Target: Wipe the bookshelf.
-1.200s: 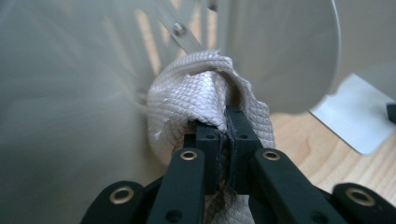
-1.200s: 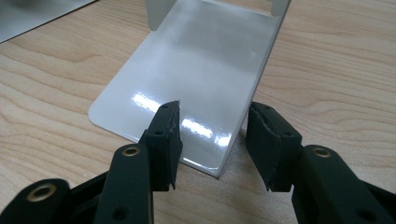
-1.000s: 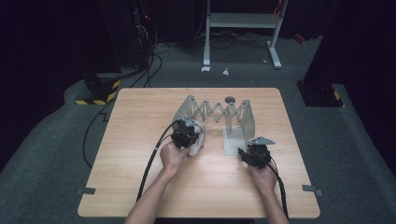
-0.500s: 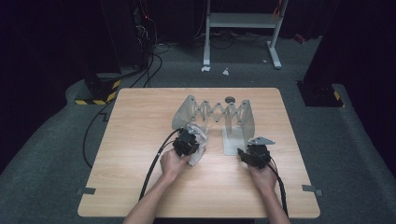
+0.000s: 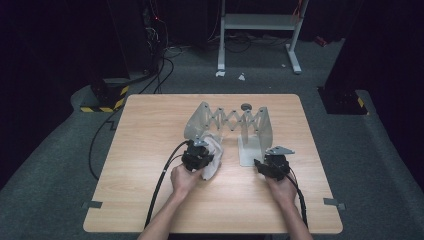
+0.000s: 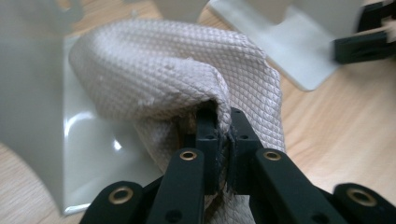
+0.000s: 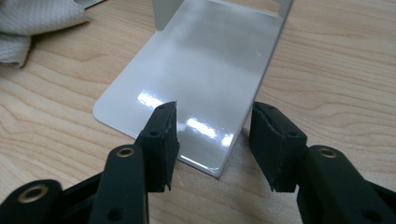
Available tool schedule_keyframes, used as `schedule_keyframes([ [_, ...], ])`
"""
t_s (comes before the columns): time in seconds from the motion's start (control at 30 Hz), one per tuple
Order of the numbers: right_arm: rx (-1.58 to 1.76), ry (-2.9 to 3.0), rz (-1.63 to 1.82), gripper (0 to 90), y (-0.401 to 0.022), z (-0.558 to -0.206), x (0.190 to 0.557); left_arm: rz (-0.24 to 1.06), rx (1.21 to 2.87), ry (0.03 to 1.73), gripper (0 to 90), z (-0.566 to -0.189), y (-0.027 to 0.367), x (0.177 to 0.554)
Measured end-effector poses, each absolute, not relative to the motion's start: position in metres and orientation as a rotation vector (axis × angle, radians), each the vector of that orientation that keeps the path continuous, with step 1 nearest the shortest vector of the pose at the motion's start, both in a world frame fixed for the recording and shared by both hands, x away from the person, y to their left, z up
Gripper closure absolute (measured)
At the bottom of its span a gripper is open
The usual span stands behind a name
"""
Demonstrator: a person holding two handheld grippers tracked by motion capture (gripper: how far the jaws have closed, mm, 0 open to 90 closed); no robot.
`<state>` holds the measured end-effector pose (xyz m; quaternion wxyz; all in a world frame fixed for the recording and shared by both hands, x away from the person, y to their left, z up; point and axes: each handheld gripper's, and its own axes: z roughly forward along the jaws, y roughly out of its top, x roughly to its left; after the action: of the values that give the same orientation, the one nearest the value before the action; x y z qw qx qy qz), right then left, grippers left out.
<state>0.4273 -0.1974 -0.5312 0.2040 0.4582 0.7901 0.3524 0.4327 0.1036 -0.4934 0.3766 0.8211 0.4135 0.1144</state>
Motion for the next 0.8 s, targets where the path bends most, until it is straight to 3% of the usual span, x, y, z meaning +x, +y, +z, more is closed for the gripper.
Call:
schedule_keyframes([
  [0.13,1.280,2.200,0.985,51.1,-0.198,-0.531,0.428,0.375,2.091,1.005,85.1,-0.470,0.100,0.442],
  [0.4,1.295,2.196,0.991,51.0,-0.198,-0.531,0.428,0.285,1.958,0.995,85.0,-0.434,0.102,0.458],
  [0.67,1.302,2.199,1.007,50.8,-0.199,-0.531,0.429,0.325,1.848,0.970,84.9,-0.385,0.108,0.453],
  [0.8,1.298,2.199,1.002,50.9,-0.199,-0.531,0.428,0.351,1.869,0.948,84.8,-0.366,0.095,0.456],
])
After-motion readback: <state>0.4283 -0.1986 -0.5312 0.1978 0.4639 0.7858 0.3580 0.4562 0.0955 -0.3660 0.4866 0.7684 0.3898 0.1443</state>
